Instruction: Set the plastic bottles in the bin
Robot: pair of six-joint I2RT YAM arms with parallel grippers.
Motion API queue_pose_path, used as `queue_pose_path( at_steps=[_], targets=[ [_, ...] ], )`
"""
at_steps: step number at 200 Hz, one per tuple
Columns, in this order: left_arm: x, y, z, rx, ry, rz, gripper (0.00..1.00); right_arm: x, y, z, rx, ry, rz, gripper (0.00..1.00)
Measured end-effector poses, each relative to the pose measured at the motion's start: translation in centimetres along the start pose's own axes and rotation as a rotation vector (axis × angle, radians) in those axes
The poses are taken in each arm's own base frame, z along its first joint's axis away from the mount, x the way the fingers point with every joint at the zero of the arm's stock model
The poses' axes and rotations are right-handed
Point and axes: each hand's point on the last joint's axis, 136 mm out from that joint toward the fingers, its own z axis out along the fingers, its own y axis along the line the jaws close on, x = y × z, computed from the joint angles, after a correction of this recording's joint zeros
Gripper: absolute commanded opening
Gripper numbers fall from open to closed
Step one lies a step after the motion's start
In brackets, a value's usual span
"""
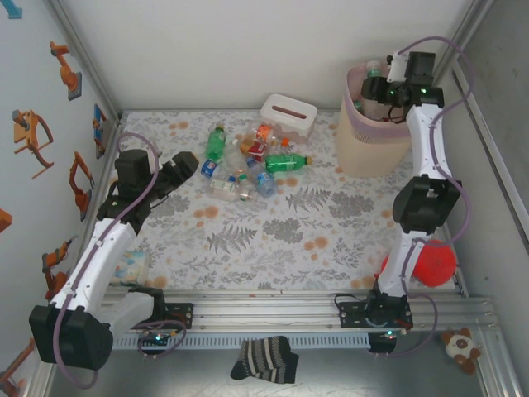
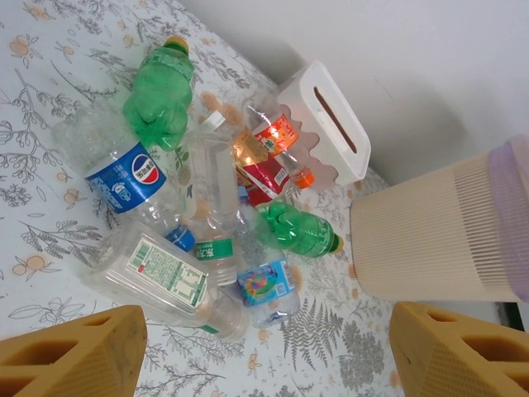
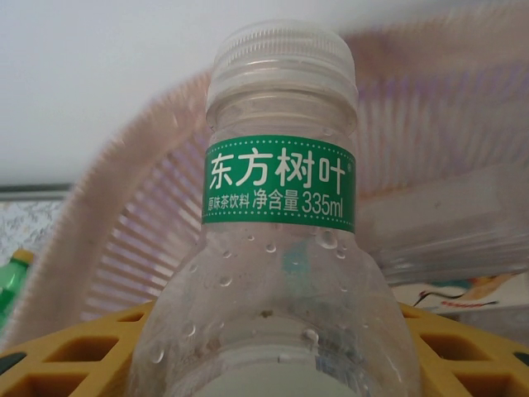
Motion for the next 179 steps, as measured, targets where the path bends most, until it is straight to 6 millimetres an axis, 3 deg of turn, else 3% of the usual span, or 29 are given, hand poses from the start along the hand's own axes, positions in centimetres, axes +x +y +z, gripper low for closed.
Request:
queue_pose_path(
  at_steps=[52,83,107,149,179],
  targets=[
    [0.2,0.3,0.1,-0.006,0.006,-0.004,0.77,4.1,-1.1,4.1,-0.039,0.140,0.053,0.46],
    [0.3,0.5,0.3,-0.012,0.011,-0.011,0.77,6.3,-2.0,5.4,-0.027,0.214,0.074,0.52],
    [0.6,0.8,0.5,-0.020,0.019,-0.020,0.77,6.6,-1.9,5.4,-0.029,0.226,0.065,0.57],
    [1.0,1.5,1.2,-0.038,0.039,-0.035,0.77,6.7,-1.9,5.2,-0.026,0.238,0.063,0.76],
    [1.1,1.6,1.4,-0.042,0.044,-0.037,0.77,5.9,-1.7,4.6,-0.022,0.224,0.057,0.79]
  ],
)
